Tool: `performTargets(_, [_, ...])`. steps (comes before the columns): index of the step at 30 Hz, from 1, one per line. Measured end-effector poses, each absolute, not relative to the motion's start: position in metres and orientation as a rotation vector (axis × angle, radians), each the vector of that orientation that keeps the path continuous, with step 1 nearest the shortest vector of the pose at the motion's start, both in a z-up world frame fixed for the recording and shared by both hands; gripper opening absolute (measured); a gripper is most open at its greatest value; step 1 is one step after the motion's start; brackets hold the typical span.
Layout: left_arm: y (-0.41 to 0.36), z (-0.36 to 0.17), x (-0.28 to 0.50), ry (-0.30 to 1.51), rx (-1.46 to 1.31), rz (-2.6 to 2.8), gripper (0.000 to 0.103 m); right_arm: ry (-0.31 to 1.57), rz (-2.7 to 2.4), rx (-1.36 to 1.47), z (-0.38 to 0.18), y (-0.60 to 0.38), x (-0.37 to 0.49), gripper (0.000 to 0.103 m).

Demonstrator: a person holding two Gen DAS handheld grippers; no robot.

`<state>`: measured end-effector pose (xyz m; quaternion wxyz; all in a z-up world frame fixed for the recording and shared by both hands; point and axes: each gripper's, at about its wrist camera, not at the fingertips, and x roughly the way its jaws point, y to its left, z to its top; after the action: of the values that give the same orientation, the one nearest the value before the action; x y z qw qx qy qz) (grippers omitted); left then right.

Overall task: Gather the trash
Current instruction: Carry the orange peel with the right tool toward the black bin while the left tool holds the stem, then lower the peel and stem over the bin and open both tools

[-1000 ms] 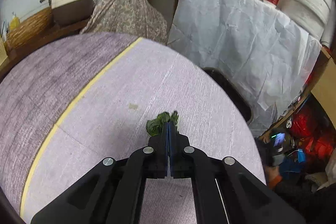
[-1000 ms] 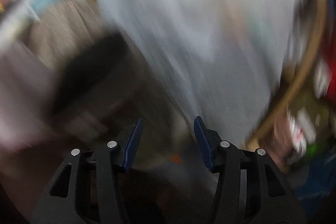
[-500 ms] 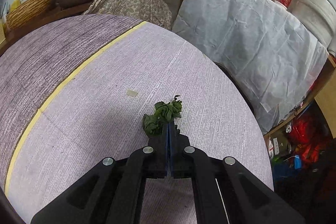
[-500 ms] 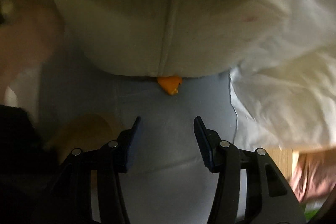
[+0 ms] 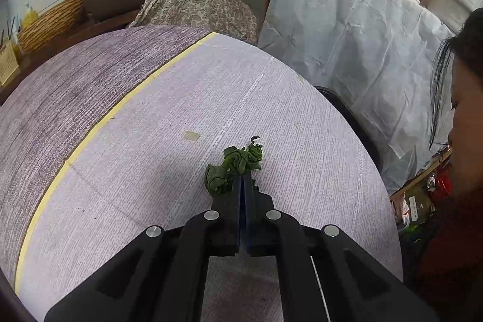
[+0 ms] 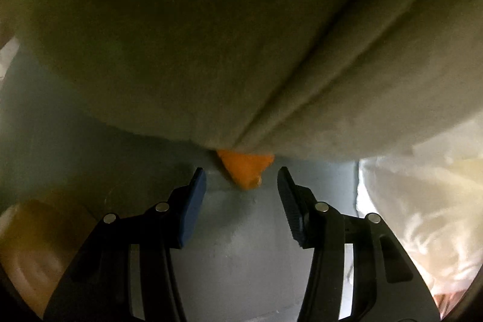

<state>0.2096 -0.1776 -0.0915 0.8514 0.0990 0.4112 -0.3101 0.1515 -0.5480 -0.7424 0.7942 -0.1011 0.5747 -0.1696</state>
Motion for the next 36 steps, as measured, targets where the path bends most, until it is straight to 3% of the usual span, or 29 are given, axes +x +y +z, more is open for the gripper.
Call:
performTargets(2, [-0.178, -0.092, 0.209, 0.859, 0.218, -0.652, 0.004, 1.243, -0.381, -0.228, -0.743, -0.548, 0.152, 0.018])
performTargets(6, [-0.179, -0.092, 0.21, 0.858, 0.209, -0.651, 0.004, 1.268, -0.444, -0.223, -0.729, -0.54, 0.142, 0.009])
performTargets(13, [-0.174, -0.092, 0.21, 0.855, 0.173, -0.668, 0.004, 1.191, -0.589, -0.01, -0.639, -0.528, 0.074, 0.008])
performTargets(20, [-0.174, -0.091, 0.21, 0.872, 0.154, -0.671, 0.004, 0.93, -0.733, 0.048, -0.483, -0.515, 0.014, 0.008])
performTargets(30, [-0.16, -0.076, 0.208, 0.846, 0.037, -0.744, 0.002, 0.446, -0.777, -0.032, -0.245, -0.484, -0.004, 0.008])
performTargets(36, [-0.165, -0.042, 0.199, 0.76, 0.014, -0.798, 0.002, 0.349, -0.573, 0.089, -0.163, -0.483, 0.027, 0.008])
